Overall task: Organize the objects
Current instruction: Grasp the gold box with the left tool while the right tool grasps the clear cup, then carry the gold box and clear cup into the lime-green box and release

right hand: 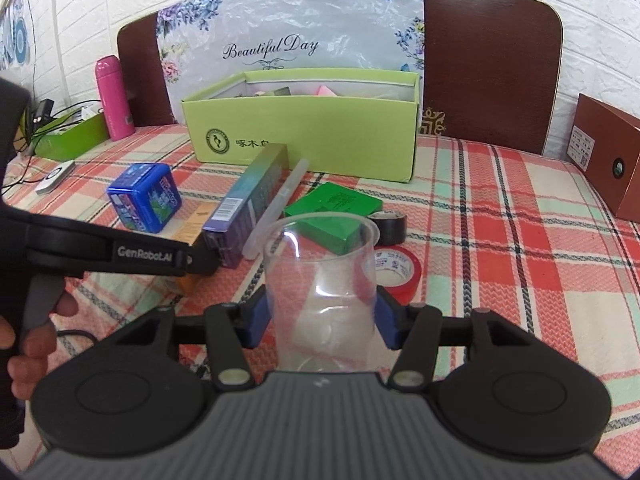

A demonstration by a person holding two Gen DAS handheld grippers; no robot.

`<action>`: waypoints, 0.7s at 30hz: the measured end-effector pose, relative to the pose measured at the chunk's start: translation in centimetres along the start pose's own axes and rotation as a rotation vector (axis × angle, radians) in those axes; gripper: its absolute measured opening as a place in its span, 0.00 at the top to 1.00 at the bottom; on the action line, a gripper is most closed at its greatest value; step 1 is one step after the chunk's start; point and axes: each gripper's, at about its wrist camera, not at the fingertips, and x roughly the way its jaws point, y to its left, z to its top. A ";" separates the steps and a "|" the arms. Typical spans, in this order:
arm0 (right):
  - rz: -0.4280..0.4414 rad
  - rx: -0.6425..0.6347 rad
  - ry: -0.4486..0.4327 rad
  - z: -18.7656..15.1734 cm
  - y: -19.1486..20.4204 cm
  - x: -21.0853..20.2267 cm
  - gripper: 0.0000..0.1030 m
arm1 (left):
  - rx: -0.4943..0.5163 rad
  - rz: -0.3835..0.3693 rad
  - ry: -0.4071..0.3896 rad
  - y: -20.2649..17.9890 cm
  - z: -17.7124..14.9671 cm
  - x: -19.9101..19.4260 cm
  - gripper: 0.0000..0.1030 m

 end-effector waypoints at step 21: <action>0.050 -0.033 -0.096 2.3 1.4 -2.5 0.48 | 0.100 0.048 -0.108 -1.3 1.4 -5.0 0.76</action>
